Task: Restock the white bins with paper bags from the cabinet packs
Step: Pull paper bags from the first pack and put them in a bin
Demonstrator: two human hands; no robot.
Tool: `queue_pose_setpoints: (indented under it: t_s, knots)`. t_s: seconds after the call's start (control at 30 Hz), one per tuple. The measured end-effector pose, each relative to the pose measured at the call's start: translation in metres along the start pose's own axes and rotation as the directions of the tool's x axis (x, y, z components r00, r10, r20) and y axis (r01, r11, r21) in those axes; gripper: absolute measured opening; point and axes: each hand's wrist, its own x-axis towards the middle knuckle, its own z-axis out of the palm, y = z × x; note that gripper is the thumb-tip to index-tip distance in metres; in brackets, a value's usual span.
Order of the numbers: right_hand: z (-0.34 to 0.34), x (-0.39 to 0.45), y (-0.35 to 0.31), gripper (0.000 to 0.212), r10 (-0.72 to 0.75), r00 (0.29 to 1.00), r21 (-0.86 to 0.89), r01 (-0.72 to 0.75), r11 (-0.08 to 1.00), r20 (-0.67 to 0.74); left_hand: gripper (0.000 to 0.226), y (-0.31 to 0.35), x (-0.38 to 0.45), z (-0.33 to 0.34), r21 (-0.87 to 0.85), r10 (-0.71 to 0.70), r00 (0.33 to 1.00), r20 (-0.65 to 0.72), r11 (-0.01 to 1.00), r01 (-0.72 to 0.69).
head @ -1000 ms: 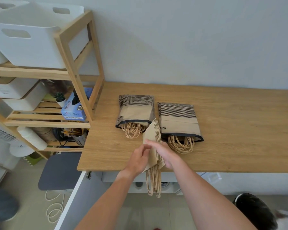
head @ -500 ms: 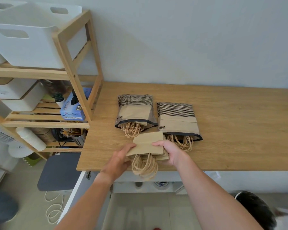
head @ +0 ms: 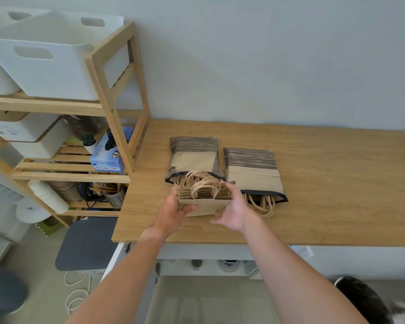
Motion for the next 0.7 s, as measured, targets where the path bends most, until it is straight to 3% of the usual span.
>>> queue_pose_setpoints:
  t_s: [0.1,0.2,0.33,0.53,0.63,0.7]
  knots:
    - [0.002,0.003,0.001,0.095,-0.027,1.0,0.032,0.027,0.999,0.0,0.049,0.005,0.003,-0.001,-0.053,-0.081,0.996,-0.027,0.995,0.08]
    - [0.007,0.004,0.007,0.1,-0.06,0.996,-0.076,0.056,0.996,-0.062,0.061,0.01,0.003,-0.002,-0.122,-0.138,0.989,-0.045,0.984,0.132]
    - [0.014,0.006,0.016,0.059,-0.256,0.956,-0.087,0.245,0.966,-0.147,0.074,0.011,0.006,0.001,-0.181,-0.139,0.987,-0.084,0.976,0.122]
    - [0.031,0.003,0.012,0.081,-0.314,0.936,-0.214,0.277,0.937,-0.162,0.077,0.019,0.01,0.006,-0.22,-0.168,0.975,-0.147,0.966,0.133]
    - [0.033,-0.001,0.004,0.069,-0.444,0.878,-0.306,0.38,0.873,-0.178,0.073,0.024,0.013,0.004,-0.157,-0.133,0.969,-0.207,0.982,0.101]
    - [0.033,-0.006,0.001,0.055,-0.589,0.805,-0.4,0.517,0.757,-0.074,0.071,0.026,0.014,0.001,-0.058,-0.081,0.97,-0.23,0.996,0.07]
